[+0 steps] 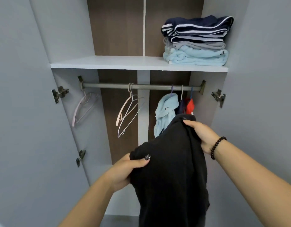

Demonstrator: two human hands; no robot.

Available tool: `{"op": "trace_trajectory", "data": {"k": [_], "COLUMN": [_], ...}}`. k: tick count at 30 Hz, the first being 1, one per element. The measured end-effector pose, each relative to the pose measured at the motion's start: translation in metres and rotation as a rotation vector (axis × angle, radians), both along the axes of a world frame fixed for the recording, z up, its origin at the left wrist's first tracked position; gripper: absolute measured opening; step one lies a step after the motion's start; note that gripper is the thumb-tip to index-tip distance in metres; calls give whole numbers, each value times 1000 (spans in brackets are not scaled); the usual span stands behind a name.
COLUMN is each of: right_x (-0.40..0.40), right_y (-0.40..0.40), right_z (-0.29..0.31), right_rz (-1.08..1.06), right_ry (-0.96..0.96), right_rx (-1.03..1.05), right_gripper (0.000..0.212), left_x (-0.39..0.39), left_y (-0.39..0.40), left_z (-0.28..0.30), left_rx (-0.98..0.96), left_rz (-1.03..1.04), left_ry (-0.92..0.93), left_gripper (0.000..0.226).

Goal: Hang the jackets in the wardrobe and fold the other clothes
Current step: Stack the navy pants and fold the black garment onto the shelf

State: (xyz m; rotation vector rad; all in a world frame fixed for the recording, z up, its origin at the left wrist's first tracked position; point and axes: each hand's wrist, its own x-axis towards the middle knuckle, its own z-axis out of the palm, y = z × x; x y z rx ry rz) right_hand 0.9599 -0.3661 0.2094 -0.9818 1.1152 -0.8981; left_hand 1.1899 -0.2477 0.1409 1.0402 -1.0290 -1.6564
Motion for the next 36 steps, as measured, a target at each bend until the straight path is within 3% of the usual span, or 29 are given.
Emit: {"op": "trace_trajectory", "data": {"k": [2, 5, 8, 11, 13, 16, 17, 19, 21, 24, 27, 33, 36], "right_x": [-17, -31, -22, -6, -2, -6, -7, -8, -10, -15, -7, 12, 12], "right_y": [5, 29, 59, 67, 63, 57, 57, 54, 47, 32, 24, 19, 17], "right_z": [-22, -70, -111, -127, -129, -127, -125, -120, -107, -70, -25, 89, 124], "right_rz": [120, 296, 359, 127, 10, 92, 146, 232, 169, 40, 47, 129, 233], "right_ry": [-147, -390, -402, -238, -196, -275, -227, 51, 216, 219, 338, 385, 470], "right_rx": [23, 158, 239, 256, 273, 190, 167, 67, -68, -261, -453, -882, -953], "right_gripper": [55, 65, 61, 46, 38, 68, 83, 90, 75, 44, 29, 34, 42], "left_x": [-5, -9, -4, 10, 14, 15, 13, 9, 8, 16, 26, 41, 43], "left_y": [-5, -10, -17, -9, 8, 18, 16, 7, -2, -13, -22, -33, -37], "left_z": [11, 18, 8, -26, -51, -73, -73, -63, -53, -37, -12, 43, 70], "left_rx": [-15, -5, 77, 239, 376, 438, 413, 382, 365, 280, 182, -95, -17], "left_rz": [26, 172, 354, 369, 228, 207, 259, 327, 347, 416, 469, 509, 477], "left_ry": [88, 252, 300, 208, 47, -16, -16, -3, -28, -46, 31, 357, 118], "left_gripper": [43, 73, 104, 81, 77, 68, 63, 55, 46, 37, 33, 30, 38]}}
